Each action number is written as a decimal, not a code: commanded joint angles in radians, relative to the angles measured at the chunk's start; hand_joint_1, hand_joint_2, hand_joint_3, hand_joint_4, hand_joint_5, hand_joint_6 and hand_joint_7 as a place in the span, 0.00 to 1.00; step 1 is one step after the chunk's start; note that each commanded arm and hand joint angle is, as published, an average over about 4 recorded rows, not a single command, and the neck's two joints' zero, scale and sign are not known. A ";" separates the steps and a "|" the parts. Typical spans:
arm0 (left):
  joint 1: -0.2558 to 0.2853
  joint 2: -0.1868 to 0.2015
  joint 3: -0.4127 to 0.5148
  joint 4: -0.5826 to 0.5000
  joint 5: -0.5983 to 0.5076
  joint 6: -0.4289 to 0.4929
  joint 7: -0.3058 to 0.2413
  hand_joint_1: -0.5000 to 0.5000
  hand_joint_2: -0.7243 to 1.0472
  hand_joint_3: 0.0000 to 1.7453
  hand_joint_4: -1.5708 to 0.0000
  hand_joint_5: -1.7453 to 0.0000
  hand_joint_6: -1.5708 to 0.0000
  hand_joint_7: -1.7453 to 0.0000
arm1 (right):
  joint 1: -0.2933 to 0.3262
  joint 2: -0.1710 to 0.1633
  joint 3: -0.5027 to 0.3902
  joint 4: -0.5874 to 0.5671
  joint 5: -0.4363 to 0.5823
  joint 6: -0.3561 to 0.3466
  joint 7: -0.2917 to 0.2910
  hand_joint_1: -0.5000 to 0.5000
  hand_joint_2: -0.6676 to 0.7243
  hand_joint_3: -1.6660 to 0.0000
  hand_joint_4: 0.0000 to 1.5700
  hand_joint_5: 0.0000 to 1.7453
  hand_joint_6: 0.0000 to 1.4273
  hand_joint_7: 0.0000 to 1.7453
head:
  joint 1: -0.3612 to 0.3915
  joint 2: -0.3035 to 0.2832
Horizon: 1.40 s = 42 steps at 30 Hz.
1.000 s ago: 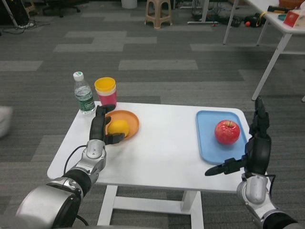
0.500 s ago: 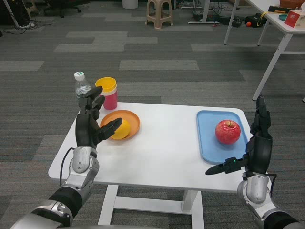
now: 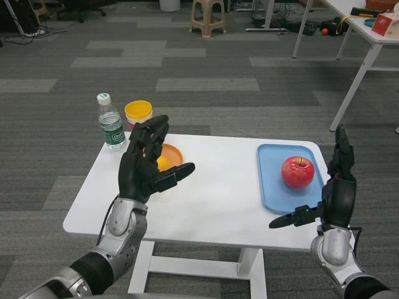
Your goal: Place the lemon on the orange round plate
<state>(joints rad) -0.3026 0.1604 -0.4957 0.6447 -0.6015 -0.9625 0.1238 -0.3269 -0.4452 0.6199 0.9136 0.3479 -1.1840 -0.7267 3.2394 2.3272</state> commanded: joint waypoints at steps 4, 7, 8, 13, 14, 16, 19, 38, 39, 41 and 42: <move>-0.032 0.018 -0.093 -0.053 -0.105 -0.010 -0.021 1.00 0.44 0.05 1.00 0.81 0.32 0.48 | -0.003 -0.004 -0.003 0.000 0.005 0.000 0.001 0.29 0.81 1.00 0.07 0.00 0.00 0.00 | -0.001 0.008; -0.035 0.021 -0.104 -0.068 -0.121 -0.002 -0.029 1.00 0.11 0.05 1.00 0.76 0.20 0.48 | -0.002 -0.005 -0.002 -0.001 0.005 0.000 0.001 0.29 0.81 1.00 0.07 0.00 0.00 0.00 | -0.002 0.010; -0.036 0.021 -0.107 -0.072 -0.126 -0.001 -0.032 1.00 0.10 0.05 1.00 0.76 0.20 0.48 | -0.001 -0.005 -0.002 -0.002 0.005 0.000 0.001 0.29 0.81 1.00 0.07 0.00 0.00 0.00 | -0.002 0.011; -0.036 0.025 -0.116 -0.077 -0.127 0.001 -0.031 1.00 0.10 0.05 1.00 0.76 0.19 0.48 | -0.001 -0.006 0.000 -0.005 0.005 0.000 0.001 0.29 0.82 1.00 0.07 0.00 0.00 0.00 | -0.001 0.013; -0.036 0.026 -0.117 -0.079 -0.127 0.001 -0.031 1.00 0.10 0.05 1.00 0.76 0.18 0.48 | -0.001 -0.005 0.000 -0.006 0.005 0.000 0.001 0.29 0.82 1.00 0.07 0.00 0.00 0.00 | -0.001 0.014; -0.037 0.027 -0.120 -0.081 -0.129 0.003 -0.031 1.00 0.10 0.05 1.00 0.76 0.17 0.48 | -0.001 -0.005 0.000 -0.006 0.005 0.000 0.002 0.29 0.82 1.00 0.07 0.00 0.00 0.00 | 0.001 0.014; -0.039 0.030 -0.131 -0.086 -0.146 0.005 -0.032 1.00 0.08 0.05 1.00 0.76 0.17 0.48 | -0.001 -0.003 0.000 -0.006 0.005 0.000 0.003 0.29 0.82 1.00 0.07 0.00 0.00 0.00 | 0.002 0.013; -0.049 0.040 -0.149 -0.088 -0.195 0.011 -0.033 1.00 0.10 0.05 1.00 0.65 1.00 1.00 | 0.000 0.010 -0.006 -0.001 0.005 0.000 0.007 0.29 0.80 1.00 0.07 0.00 0.00 0.00 | 0.003 0.019; -0.050 0.041 -0.149 -0.088 -0.195 0.011 -0.033 1.00 0.10 0.05 1.00 0.65 1.00 1.00 | 0.000 0.010 -0.006 0.000 0.005 0.000 0.007 0.29 0.81 1.00 0.07 0.00 0.00 0.00 | 0.003 0.019; -0.052 0.041 -0.150 -0.088 -0.195 0.011 -0.034 1.00 0.10 0.05 1.00 0.65 1.00 1.00 | 0.000 0.010 -0.006 0.001 0.005 0.000 0.007 0.29 0.82 1.00 0.07 0.00 0.00 0.00 | 0.003 0.019; -0.054 0.041 -0.150 -0.088 -0.195 0.012 -0.034 1.00 0.10 0.05 1.00 0.65 1.00 1.00 | 0.000 0.010 -0.006 0.001 0.005 0.000 0.007 0.29 0.82 1.00 0.07 0.00 0.00 0.00 | 0.002 0.019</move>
<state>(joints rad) -0.3403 0.1958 -0.6418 0.5677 -0.7934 -0.9578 0.0935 -0.3269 -0.4400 0.6198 0.9121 0.3479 -1.1840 -0.7190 3.2419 2.3461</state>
